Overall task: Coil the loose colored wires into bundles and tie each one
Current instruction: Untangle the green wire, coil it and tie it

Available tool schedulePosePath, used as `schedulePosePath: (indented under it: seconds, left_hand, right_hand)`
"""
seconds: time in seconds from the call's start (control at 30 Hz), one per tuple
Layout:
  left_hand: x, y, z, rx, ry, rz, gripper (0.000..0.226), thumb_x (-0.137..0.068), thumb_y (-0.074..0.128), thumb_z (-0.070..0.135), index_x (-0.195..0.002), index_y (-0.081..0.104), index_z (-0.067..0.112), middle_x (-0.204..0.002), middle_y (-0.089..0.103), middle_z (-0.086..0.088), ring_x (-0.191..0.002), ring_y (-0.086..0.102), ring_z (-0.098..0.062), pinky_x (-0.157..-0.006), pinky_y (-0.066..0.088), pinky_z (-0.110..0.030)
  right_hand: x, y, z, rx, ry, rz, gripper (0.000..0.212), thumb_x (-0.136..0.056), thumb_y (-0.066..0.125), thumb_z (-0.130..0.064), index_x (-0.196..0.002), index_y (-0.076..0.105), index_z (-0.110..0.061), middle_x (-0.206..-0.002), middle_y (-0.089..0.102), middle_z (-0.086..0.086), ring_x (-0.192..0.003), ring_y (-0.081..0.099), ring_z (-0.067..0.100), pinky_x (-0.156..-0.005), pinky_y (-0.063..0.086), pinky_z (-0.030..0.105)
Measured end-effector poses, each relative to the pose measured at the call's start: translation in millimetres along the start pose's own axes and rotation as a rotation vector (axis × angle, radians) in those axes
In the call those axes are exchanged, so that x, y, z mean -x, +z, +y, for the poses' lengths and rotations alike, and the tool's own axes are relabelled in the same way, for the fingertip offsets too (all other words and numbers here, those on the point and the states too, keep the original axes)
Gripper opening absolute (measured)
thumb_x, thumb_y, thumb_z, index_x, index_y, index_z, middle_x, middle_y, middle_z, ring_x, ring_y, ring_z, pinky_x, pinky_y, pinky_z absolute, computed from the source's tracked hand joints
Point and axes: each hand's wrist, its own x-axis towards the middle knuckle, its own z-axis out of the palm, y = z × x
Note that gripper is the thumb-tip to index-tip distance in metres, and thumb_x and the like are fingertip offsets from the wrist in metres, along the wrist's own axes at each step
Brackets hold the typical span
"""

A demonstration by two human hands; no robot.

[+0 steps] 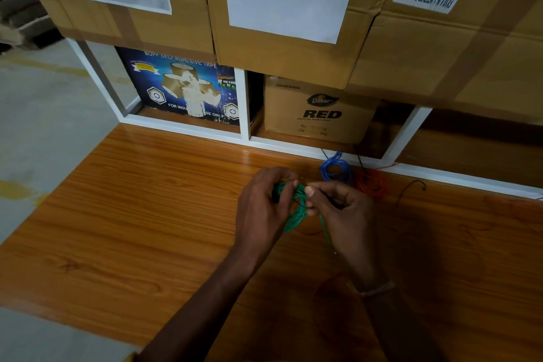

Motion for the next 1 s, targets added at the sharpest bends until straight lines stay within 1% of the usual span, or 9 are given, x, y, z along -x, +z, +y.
schedulePosePath:
  seconds: [0.2,0.33,0.47,0.57,0.67,0.77,0.83,0.9,1.0]
  left_hand:
    - [3,-1,-1,-0.07,0.053,-0.023,0.008,-0.102,0.067,0.019,-0.108,0.07,0.023,-0.102,0.067,0.01,-0.093,0.066,-0.007,-0.07,0.055,-0.033]
    - [6,-2,-2,-0.079,0.069,-0.077,0.008,-0.103,0.065,0.022,-0.106,0.069,0.028,-0.098,0.065,0.008,-0.09,0.065,-0.009,-0.068,0.054,-0.035]
    - [3,-4,-5,-0.005,0.032,-0.078,0.007,-0.101,0.068,0.02,-0.106,0.071,0.025,-0.101,0.069,0.011,-0.094,0.068,-0.01,-0.074,0.056,-0.035]
    - [0,-9,-6,0.068,-0.012,-0.12,0.006,-0.1,0.071,0.02,-0.104,0.073,0.024,-0.101,0.071,0.011,-0.096,0.07,-0.011,-0.077,0.057,-0.033]
    - [0,-14,-6,0.108,-0.027,-0.161,0.007,-0.099,0.072,0.019,-0.104,0.074,0.024,-0.1,0.071,0.014,-0.096,0.07,-0.01,-0.077,0.055,-0.025]
    - [0,-17,-5,0.118,-0.022,-0.187,0.008,-0.099,0.073,0.017,-0.105,0.075,0.022,-0.097,0.069,0.022,-0.096,0.069,-0.006,-0.076,0.048,-0.014]
    - [-1,-17,-4,0.128,-0.02,-0.201,0.009,-0.099,0.072,0.017,-0.106,0.075,0.022,-0.099,0.07,0.021,-0.097,0.069,-0.007,-0.078,0.049,-0.015]
    - [-1,-17,-4,0.139,-0.016,-0.207,0.008,-0.099,0.072,0.016,-0.105,0.075,0.021,-0.099,0.071,0.016,-0.098,0.07,-0.01,-0.079,0.052,-0.02]
    - [-2,-18,-2,0.151,-0.024,-0.21,0.007,-0.1,0.072,0.017,-0.105,0.074,0.02,-0.095,0.071,0.016,-0.096,0.07,-0.011,-0.077,0.053,-0.022]
  right_hand:
    - [1,0,2,0.034,-0.023,0.021,0.004,-0.093,0.074,-0.013,-0.094,0.077,-0.015,-0.081,0.077,0.001,-0.071,0.075,0.016,-0.066,0.061,0.028]
    - [4,-1,2,0.0,-0.023,0.025,0.005,-0.093,0.073,-0.011,-0.095,0.077,-0.012,-0.08,0.076,0.003,-0.069,0.074,0.016,-0.065,0.059,0.024]
    - [2,0,2,-0.011,0.007,0.011,0.008,-0.095,0.071,-0.019,-0.094,0.078,-0.016,-0.082,0.078,0.004,-0.074,0.076,0.023,-0.069,0.062,0.038]
    - [-6,-7,0,0.019,0.01,0.011,0.008,-0.096,0.069,-0.028,-0.094,0.078,-0.029,-0.091,0.08,-0.006,-0.087,0.076,0.019,-0.071,0.058,0.042]
    - [-21,-18,0,0.158,-0.11,-0.078,0.015,-0.094,0.071,-0.023,-0.099,0.077,-0.036,-0.103,0.076,-0.012,-0.1,0.07,0.01,-0.087,0.059,0.046]
    - [-35,-24,-2,0.241,-0.122,-0.255,0.019,-0.095,0.071,-0.022,-0.108,0.077,-0.034,-0.111,0.075,-0.011,-0.108,0.067,0.014,-0.095,0.056,0.05]
    - [-39,-24,-3,0.235,-0.113,-0.341,0.016,-0.095,0.071,-0.02,-0.107,0.079,-0.028,-0.108,0.076,-0.007,-0.108,0.069,0.019,-0.096,0.056,0.052]
    - [-40,-22,-5,0.186,-0.098,-0.371,0.013,-0.094,0.071,-0.015,-0.104,0.079,-0.02,-0.104,0.077,-0.002,-0.105,0.07,0.02,-0.094,0.058,0.045]
    - [-42,-21,-7,0.104,-0.053,-0.396,0.008,-0.094,0.07,-0.01,-0.1,0.076,-0.011,-0.092,0.076,-0.006,-0.089,0.069,0.004,-0.075,0.054,0.019]
